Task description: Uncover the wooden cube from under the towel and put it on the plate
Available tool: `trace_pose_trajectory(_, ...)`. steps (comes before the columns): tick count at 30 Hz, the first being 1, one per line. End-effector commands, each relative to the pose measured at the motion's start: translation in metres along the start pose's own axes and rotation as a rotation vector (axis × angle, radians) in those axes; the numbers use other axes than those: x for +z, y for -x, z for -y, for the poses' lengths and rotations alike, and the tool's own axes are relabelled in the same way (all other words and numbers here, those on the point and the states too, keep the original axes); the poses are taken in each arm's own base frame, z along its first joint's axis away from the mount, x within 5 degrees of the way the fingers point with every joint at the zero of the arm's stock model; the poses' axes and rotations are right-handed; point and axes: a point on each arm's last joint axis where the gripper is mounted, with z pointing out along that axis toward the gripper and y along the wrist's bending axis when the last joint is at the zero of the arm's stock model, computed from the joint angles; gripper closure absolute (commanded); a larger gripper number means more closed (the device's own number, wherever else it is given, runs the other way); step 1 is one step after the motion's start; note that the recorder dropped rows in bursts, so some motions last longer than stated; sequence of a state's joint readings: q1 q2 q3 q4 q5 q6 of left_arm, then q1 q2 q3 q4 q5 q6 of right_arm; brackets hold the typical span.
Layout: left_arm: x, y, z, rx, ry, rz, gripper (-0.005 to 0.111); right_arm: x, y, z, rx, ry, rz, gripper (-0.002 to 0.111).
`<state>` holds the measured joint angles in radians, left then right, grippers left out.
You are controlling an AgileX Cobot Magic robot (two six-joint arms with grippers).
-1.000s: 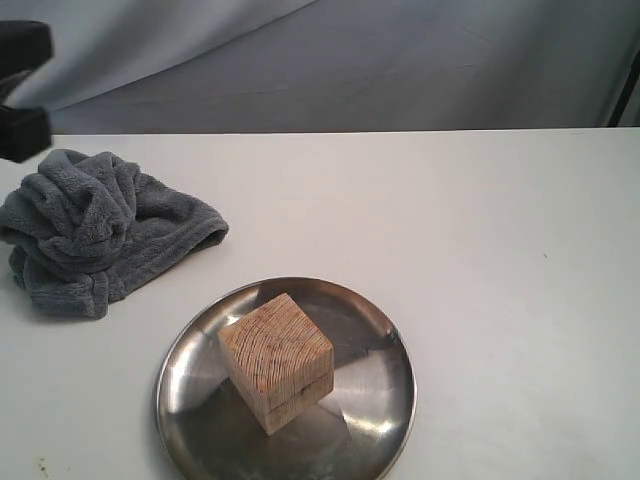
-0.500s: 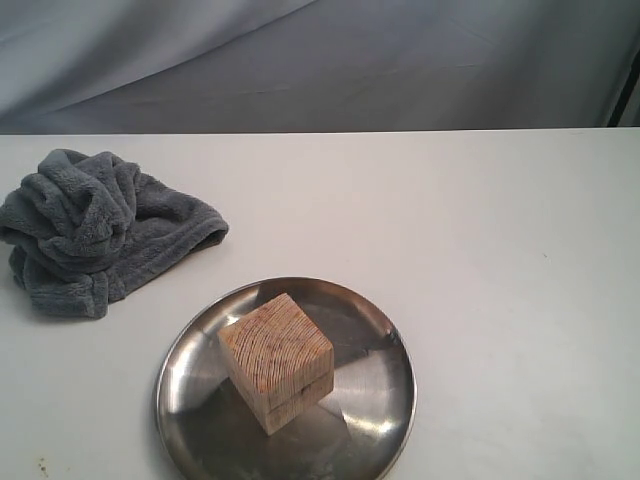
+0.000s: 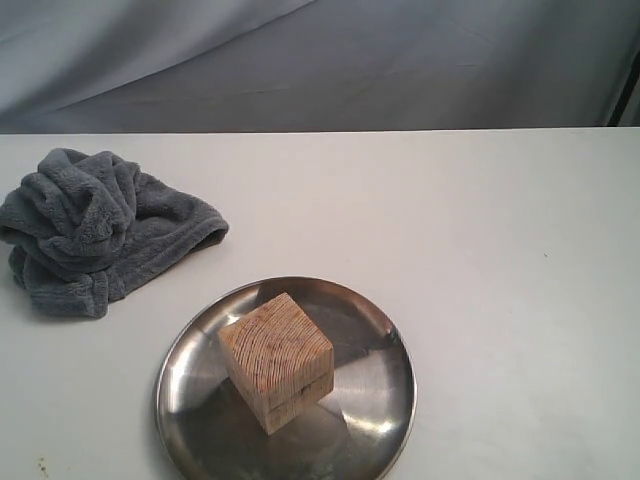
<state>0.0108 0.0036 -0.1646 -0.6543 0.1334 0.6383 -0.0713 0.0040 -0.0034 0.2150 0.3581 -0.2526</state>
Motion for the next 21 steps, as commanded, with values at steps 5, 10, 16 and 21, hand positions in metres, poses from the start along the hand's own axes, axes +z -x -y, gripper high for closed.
trace_pose_trajectory(5,0.000,0.000,-0.002,-0.016,0.025,0.028,0.107,0.000,0.000,0.000,0.003,0.001,0.009,0.108)
trace_pose_trajectory(10,0.000,-0.003,-0.003,-0.054,0.029,0.023,0.107,0.000,0.000,0.000,0.003,0.001,0.009,0.108)
trace_pose_trajectory(16,0.002,-0.019,-0.007,-0.125,0.081,-0.029,0.107,0.000,0.000,0.000,0.003,0.001,0.009,0.108)
trace_pose_trajectory(21,0.003,-0.053,-0.008,-0.133,0.091,-0.126,0.107,0.000,0.000,0.000,0.003,0.001,0.009,0.108)
